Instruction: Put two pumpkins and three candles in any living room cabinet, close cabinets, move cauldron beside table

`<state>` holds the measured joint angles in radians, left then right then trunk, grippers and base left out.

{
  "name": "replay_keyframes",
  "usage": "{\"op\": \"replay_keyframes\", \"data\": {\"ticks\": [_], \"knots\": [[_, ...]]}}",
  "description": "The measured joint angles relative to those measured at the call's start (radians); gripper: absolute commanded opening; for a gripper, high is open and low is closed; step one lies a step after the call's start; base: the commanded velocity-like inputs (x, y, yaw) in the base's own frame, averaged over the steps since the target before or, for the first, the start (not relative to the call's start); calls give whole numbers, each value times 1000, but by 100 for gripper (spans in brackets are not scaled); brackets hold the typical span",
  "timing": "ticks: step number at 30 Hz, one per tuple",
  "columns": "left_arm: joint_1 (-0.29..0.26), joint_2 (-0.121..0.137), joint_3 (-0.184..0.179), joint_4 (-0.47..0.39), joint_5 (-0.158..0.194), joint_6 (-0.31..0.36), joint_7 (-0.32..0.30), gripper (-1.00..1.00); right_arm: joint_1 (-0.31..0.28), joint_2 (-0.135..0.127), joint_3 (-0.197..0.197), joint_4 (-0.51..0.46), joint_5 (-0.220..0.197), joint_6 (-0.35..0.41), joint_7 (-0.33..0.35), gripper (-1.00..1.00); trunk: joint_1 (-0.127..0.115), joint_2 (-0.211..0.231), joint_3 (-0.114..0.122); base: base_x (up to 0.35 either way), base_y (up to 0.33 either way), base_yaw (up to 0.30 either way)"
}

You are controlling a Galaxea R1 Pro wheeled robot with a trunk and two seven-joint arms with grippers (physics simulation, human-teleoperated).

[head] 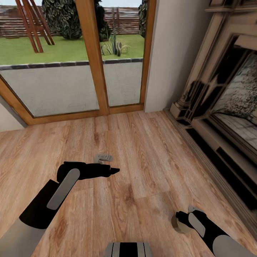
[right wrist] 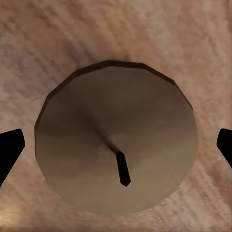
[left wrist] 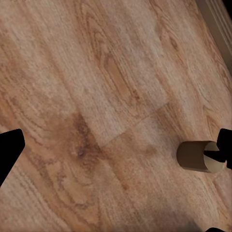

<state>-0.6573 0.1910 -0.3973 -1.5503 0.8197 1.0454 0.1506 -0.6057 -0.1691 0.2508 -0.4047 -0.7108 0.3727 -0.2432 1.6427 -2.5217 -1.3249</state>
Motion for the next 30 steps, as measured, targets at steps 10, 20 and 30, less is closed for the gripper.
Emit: {"op": "replay_keyframes", "data": {"ticks": [10, 20, 30], "knots": [[0, 0, 0, -3, 0, 0, 0, 100, 0, 0, 0, -1, -4, -1, 1, 100, 2, -1, -15, 0, 0, 0], [0, 0, 0, -4, 0, 0, 0, 100, -1, 1, 0, -2, -10, -4, 2, 100, 2, -1, -19, 0, 0, 0], [0, 0, 0, -9, 0, 0, 0, 100, -1, 0, 0, -2, -9, -5, 2, 100, 2, -1, -19, 0, 0, 0]]}}
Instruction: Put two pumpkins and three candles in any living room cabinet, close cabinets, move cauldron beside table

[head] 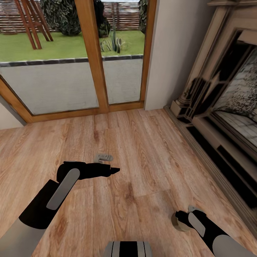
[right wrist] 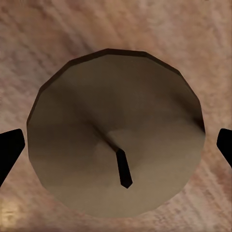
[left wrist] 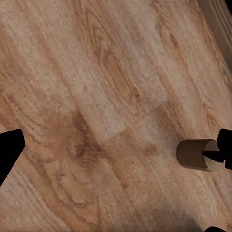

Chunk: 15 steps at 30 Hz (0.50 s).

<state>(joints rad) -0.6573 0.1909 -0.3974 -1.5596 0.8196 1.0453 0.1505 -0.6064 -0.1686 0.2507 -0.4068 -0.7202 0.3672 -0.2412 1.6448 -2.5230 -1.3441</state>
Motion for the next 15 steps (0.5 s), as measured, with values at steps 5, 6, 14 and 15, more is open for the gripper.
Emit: {"op": "replay_keyframes", "data": {"ticks": [5, 6, 14, 15], "knots": [[0, 0, 0, -1, 0, 0, 0, 100, 0, 0, 0, 0, 0, 0, 0, 100, 0, 0, 0, 0, 0, 0], [0, 0, 0, -1, 0, 0, 0, 100, 0, 0, 0, 0, 0, 0, 0, 100, 0, 0, 0, 0, 0, 0], [0, 0, 0, -1, 0, 0, 0, 100, 1, -1, 0, 1, 12, 3, -2, 100, 1, 0, -8, 0, 0, 0], [0, 0, 0, -2, 0, 0, 0, 100, 1, -1, 0, 1, 12, 3, -1, 100, 1, 0, -8, 0, 0, 0]]}}
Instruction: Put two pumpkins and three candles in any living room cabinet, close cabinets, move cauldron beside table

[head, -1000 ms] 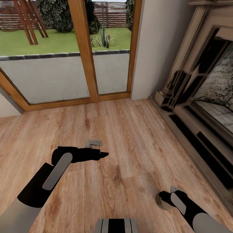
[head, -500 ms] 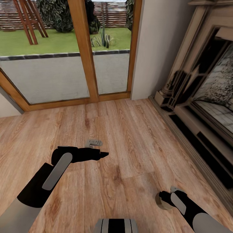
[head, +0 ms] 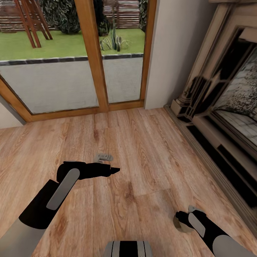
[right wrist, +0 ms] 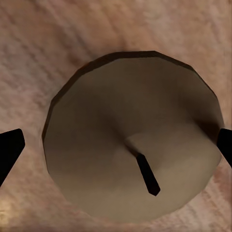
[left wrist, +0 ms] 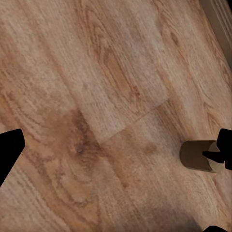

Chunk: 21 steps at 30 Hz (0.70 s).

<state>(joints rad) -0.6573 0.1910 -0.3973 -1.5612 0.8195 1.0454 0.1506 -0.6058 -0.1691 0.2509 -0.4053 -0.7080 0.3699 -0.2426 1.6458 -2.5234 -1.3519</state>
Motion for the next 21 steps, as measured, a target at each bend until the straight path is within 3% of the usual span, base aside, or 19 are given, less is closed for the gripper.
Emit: {"op": "replay_keyframes", "data": {"ticks": [2, 3, 21], "knots": [[0, 0, 0, 0, 0, 0, 0, 100, 0, 0, 0, 0, 0, 0, 0, 100, 0, 0, 0, 0, 0, 0], [0, 0, 0, -1, 0, 0, 0, 100, 0, 0, 0, 0, 0, 0, 0, -100, 0, 0, 0, 0, 0, 0], [0, 0, 1, -1, 0, 0, 0, 100, 0, 0, 0, 0, 1, 0, 1, -100, 0, 0, 0, 0, 0, 0]]}}
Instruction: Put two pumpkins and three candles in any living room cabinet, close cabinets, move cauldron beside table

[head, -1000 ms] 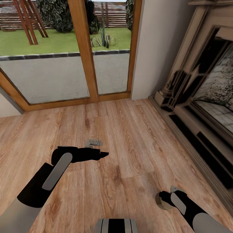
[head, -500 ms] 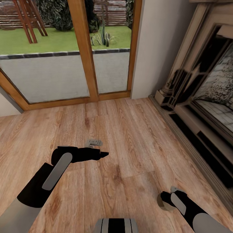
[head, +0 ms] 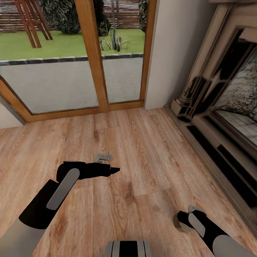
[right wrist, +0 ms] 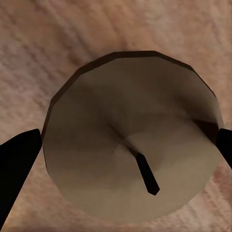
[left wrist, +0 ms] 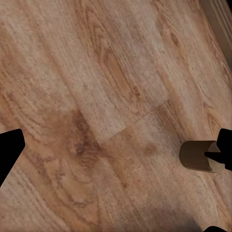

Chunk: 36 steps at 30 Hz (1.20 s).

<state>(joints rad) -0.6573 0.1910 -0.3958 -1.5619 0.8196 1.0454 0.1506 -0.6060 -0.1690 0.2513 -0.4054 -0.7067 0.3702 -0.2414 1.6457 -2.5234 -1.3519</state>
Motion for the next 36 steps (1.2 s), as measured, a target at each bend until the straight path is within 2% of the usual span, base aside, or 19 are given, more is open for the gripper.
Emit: {"op": "replay_keyframes", "data": {"ticks": [17, 36], "knots": [[0, 0, 1, 1, 0, 0, 0, 100, 0, -1, 1, 0, -5, -2, 0, -100, 0, 0, 0, 0, 0, 0], [0, -2, 2, 2, -1, 0, 0, 100, 0, -1, 1, -7, -6, -27, 10, -100, -9, 4, 73, 0, 0, 0]]}}
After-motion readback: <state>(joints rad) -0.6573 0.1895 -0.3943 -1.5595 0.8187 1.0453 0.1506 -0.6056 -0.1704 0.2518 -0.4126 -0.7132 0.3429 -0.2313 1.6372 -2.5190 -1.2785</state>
